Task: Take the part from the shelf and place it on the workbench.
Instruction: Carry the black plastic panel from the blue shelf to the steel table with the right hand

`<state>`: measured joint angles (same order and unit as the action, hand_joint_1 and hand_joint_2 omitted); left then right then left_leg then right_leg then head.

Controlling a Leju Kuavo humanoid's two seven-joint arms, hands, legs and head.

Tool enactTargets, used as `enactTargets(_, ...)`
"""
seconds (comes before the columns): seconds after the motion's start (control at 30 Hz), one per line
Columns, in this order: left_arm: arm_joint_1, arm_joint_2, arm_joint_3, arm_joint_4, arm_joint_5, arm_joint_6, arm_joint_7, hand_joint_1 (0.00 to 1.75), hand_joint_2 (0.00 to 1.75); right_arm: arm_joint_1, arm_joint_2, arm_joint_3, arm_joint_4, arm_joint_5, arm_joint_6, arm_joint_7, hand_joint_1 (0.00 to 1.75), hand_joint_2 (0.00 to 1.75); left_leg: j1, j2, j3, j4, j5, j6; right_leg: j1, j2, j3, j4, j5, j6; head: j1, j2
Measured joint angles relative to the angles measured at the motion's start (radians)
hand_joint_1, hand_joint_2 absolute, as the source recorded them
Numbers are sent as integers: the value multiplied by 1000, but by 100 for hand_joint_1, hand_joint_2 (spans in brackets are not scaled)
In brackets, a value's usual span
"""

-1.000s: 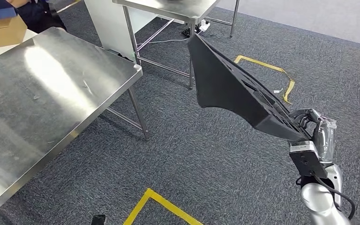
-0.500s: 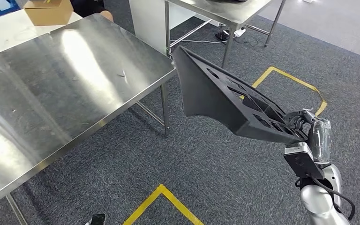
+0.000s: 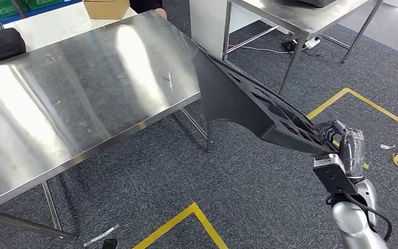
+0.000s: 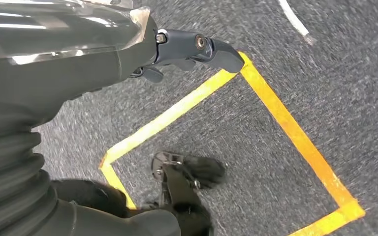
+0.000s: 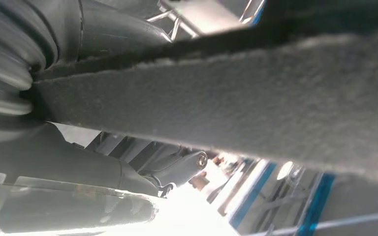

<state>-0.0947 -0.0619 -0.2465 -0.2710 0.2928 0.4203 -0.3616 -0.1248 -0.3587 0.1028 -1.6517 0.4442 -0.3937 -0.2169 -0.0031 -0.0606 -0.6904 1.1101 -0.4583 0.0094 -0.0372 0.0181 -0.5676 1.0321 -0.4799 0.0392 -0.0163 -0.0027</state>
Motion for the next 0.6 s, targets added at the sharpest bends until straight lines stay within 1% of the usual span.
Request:
enactTargets(0.03,-2,0,-2,0,0,0,0,0,175,1,0,0,0,0,0,0,175,175,1,32,-31,60,-30,-5,3,-15,1,0,-2,-6,-4,0)
enactTargets(0.07,-3,0,-3,0,0,0,0,0,175,3,0,0,0,0,0,0,175,175,4,46,-64,123,-56,-7,7,-30,2,0,-4,-12,-5,0)
enactTargets(0.1,-4,0,-4,0,0,0,0,0,175,4,1,1,0,0,0,0,175,175,6,53,-89,172,-71,-9,9,-45,2,0,-5,-15,-5,0)
enactTargets(0.13,-3,0,-5,0,1,0,0,0,175,6,1,2,0,1,0,0,175,175,7,56,-98,189,-68,-9,11,-60,3,0,-7,-17,-5,0)
enactTargets(0.17,-3,0,-6,0,2,0,0,0,175,7,2,3,0,2,0,0,175,175,7,58,-89,173,-52,-7,12,-74,4,0,-8,-18,-5,0)
enactTargets(0.2,-2,0,-6,0,2,0,0,0,175,7,2,4,0,2,0,0,175,175,6,67,-60,120,-23,-3,13,-87,7,0,-10,-19,-6,0)
enactTargets(0.23,-3,1,-6,0,3,0,0,0,175,7,2,4,0,3,0,0,175,175,2,94,-22,52,1,4,15,-99,10,0,-12,-18,-6,0)
enactTargets(0.27,-5,1,-6,0,3,0,0,0,175,6,2,5,0,3,0,0,175,175,-4,119,11,-6,16,12,20,-110,12,1,-16,-15,-5,0)
enactTargets(0.3,-7,2,-6,0,3,0,0,0,175,6,2,5,0,3,0,0,175,175,-10,138,35,-48,24,19,23,-120,15,1,-19,-11,-4,0)
enactTargets(0.33,-8,2,-7,0,3,1,-1,0,175,5,3,5,0,4,0,0,175,175,-16,147,44,-66,22,26,27,-131,18,0,-22,-6,-3,0)
enactTargets(0.37,-8,3,-7,0,3,1,-1,0,175,5,3,6,0,6,0,0,175,175,-20,135,43,-69,21,31,30,-143,21,-3,-24,-1,-3,0)
enactTargets(0.4,-8,3,-8,-1,4,1,-1,0,175,5,3,8,0,8,-1,0,175,175,-19,120,47,-73,23,37,31,-154,25,-5,-27,3,-2,0)
enactTargets(0.43,-7,3,-9,-1,3,1,-1,0,175,5,4,9,-1,11,-1,2,175,175,-17,106,52,-80,27,43,30,-150,27,-2,-32,8,-2,0)
enactTargets(0.47,-8,3,-10,-1,3,1,-1,0,175,6,4,10,-2,15,-2,3,175,175,-13,93,58,-86,31,49,29,-130,21,17,-45,10,-1,0)
enactTargets(0.5,-10,3,-11,-1,3,1,-1,0,175,7,2,10,-4,18,-3,5,175,175,-8,80,64,-91,35,55,28,-99,2,58,-65,10,1,0)
enactTargets(0.53,-11,3,-13,-2,2,0,0,0,175,10,1,10,-4,22,-3,9,175,175,-6,66,65,-93,38,59,24,-65,-26,118,-90,7,4,0)
enactTargets(0.57,-13,2,-15,-2,2,-1,1,0,175,15,0,10,-5,26,-4,12,175,175,-4,51,65,-93,39,61,24,-42,-62,187,-113,6,5,0)
enactTargets(0.6,-13,2,-16,-3,1,-2,1,0,175,22,-1,10,-5,29,-4,16,175,175,-3,34,65,-93,39,62,23,-30,-93,242,-127,8,7,0)
